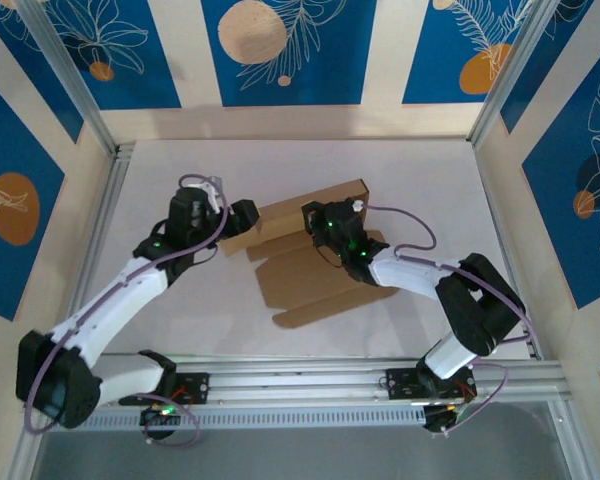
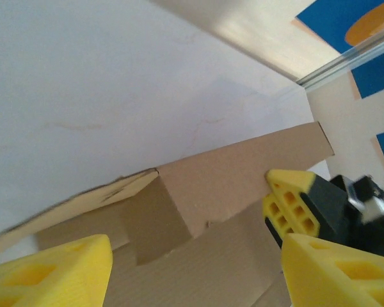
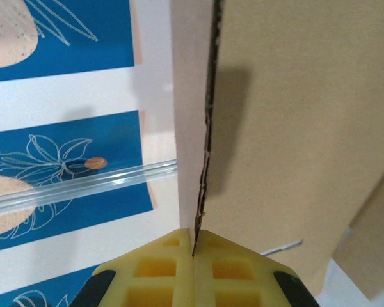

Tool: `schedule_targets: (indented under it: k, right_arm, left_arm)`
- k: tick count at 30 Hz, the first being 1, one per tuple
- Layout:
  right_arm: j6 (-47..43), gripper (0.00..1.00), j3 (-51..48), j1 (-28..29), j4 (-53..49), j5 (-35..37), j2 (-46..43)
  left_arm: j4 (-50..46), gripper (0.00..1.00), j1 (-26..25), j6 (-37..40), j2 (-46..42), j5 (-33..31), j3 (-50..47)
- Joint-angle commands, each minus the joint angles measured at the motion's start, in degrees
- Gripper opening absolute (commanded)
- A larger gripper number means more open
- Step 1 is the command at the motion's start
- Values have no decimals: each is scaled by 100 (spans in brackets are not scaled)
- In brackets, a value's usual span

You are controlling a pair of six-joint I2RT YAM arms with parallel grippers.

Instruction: Fold the paper box

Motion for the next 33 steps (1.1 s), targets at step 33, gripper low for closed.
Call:
schedule_targets:
  k: [33]
  right_arm:
    - [1272, 0, 1213, -286, -2493, -390, -709]
  left_arm:
    - [4511, 65, -394, -1593, 1092, -655, -2865]
